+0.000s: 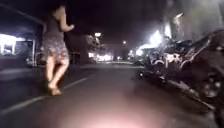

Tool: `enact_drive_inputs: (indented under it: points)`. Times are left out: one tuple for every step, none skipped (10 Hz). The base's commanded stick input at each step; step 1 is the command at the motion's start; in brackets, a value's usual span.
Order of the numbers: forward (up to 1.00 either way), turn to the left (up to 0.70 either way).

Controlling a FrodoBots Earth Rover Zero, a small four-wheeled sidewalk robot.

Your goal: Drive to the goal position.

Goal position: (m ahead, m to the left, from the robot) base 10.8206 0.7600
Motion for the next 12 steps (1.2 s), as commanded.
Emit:
enact_drive_inputs:
  points:
    - [1.00,0.00]
    - [1.00,0.00]
    - [1.00,0.00]
    - [1.00,0.00]
    - [1.00,0.00]
    - [1.00,0.00]
    - [1.00,0.00]
    - [1.00,0.00]
    - [1.00,0.00]
    - [1.00,-0.12]
    - [1.00,-0.38]
    - [1.00,-0.40]
